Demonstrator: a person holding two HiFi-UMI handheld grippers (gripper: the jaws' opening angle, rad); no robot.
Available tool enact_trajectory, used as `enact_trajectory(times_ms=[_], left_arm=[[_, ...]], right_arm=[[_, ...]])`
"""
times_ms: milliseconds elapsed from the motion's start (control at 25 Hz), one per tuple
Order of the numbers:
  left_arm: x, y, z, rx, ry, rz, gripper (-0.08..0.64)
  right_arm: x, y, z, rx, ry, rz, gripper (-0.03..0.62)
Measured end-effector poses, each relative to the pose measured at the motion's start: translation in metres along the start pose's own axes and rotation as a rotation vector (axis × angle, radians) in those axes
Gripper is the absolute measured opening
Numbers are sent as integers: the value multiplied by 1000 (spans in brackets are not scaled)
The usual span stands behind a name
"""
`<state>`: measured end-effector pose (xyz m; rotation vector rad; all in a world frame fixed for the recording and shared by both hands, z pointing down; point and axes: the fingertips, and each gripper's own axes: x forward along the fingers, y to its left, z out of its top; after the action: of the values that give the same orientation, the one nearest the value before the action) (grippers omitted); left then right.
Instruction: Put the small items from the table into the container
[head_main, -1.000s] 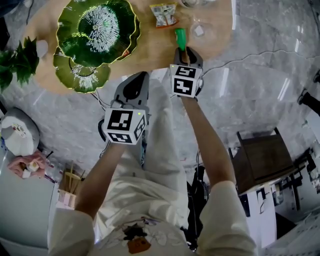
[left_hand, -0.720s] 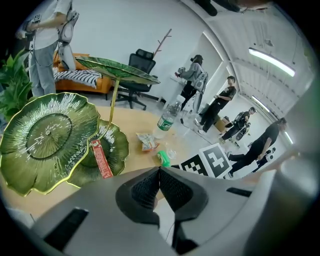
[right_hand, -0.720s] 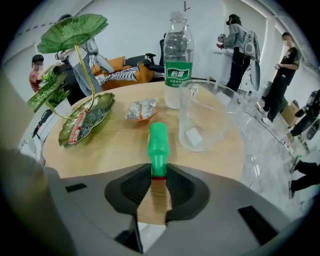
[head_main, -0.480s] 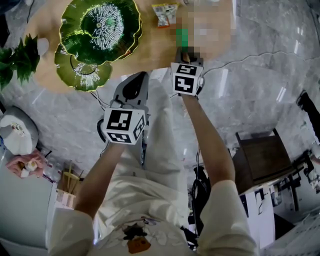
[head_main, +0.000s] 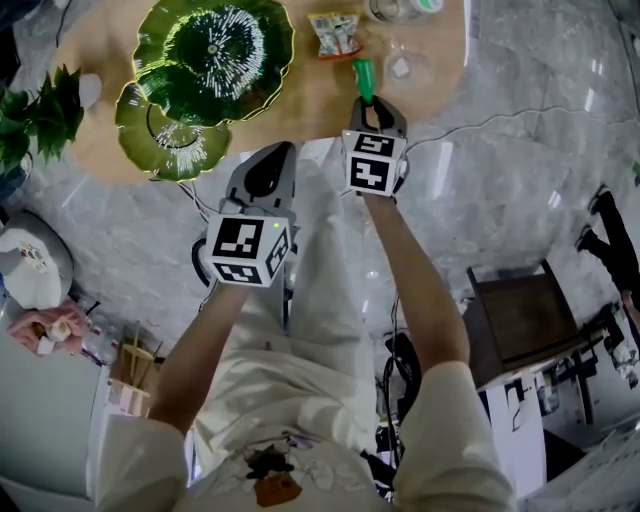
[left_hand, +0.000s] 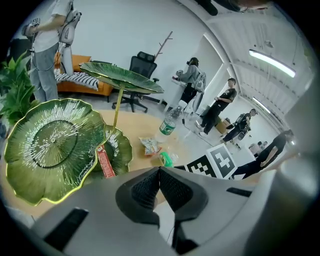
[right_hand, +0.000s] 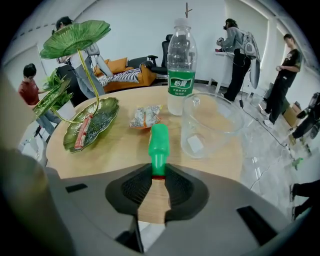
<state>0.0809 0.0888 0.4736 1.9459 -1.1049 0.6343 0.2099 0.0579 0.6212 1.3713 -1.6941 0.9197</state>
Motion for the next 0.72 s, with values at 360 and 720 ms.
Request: enact_trajectory(times_ms=[360,720], left_arm=[[-16,-2,19,-2,-34,8,8],[-42,3,38,-16,-85,30,8]], right_arm=[[-24,7,18,-25,-21,13,83],[-54,35,32,-73,-39,53,83]])
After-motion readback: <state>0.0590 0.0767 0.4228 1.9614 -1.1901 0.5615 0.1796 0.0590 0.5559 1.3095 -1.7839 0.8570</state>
